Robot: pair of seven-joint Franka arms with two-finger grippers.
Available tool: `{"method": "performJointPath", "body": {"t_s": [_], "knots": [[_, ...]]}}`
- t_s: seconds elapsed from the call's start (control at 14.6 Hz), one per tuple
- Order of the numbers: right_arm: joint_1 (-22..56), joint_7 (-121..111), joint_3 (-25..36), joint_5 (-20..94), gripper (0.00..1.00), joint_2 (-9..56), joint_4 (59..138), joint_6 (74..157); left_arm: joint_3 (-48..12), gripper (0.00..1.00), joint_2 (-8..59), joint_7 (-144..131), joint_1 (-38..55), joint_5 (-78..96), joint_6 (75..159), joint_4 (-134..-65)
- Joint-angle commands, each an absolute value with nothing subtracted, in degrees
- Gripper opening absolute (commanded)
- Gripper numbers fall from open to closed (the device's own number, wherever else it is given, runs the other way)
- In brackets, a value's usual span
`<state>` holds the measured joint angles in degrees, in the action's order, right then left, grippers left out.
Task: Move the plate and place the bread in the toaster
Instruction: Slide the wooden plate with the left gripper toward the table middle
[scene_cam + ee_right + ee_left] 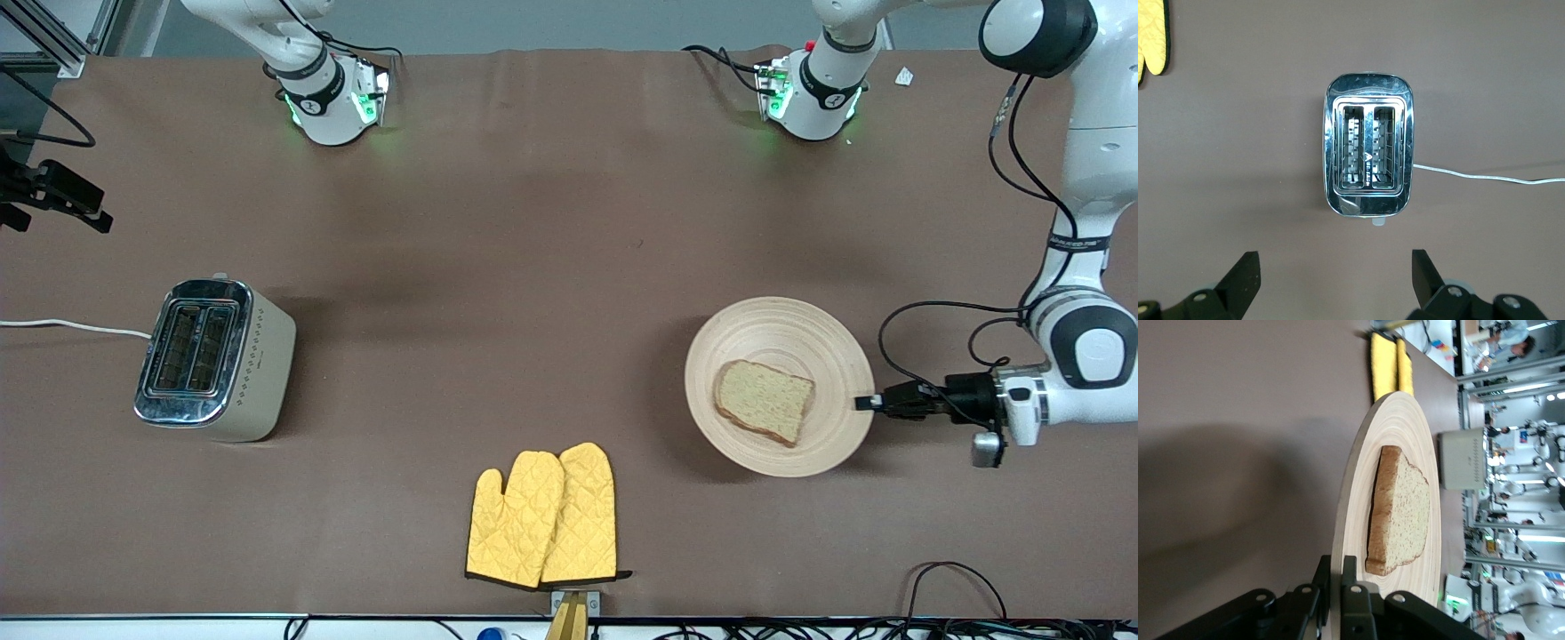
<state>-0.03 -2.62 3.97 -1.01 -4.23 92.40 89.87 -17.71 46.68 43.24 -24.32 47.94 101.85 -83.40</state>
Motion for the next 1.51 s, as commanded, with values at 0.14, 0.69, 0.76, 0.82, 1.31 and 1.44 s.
{"method": "performJointPath", "body": {"t_s": [0.14, 0.69, 0.76, 0.82, 1.31, 1.44], "knots": [[-0.88, -2.29, 3.34, -1.49, 1.00, -6.06, 94.31, 90.53, -28.71, 0.00, 42.19, 44.12, -25.13, 49.04, 110.37, -93.85], [-0.88, -2.29, 3.34, -1.49, 1.00, -6.06, 94.31, 90.53, -38.85, 0.00, 44.12, 43.33, -17.86, 53.07, 126.90, -99.93], [-0.88, -2.29, 3.34, -1.49, 1.00, -6.06, 94.31, 90.53, -38.76, 0.00, 44.56, 43.42, -15.75, 54.48, 128.83, -100.02], [-0.88, -2.29, 3.34, -1.49, 1.00, -6.06, 94.31, 90.53, -38.85, 0.00, 44.91, 43.42, -13.64, 55.45, 130.94, -100.28], [-0.88, -2.29, 3.43, -1.49, 1.00, -6.06, 94.31, 90.44, -38.76, 0.00, 48.77, 44.12, -5.72, 62.13, 141.49, -100.81], [-0.88, -2.29, 3.34, -1.49, 1.00, -6.06, 94.31, 90.53, -38.76, 0.00, 49.39, 44.21, -5.45, 62.84, 142.47, -100.81]]}}
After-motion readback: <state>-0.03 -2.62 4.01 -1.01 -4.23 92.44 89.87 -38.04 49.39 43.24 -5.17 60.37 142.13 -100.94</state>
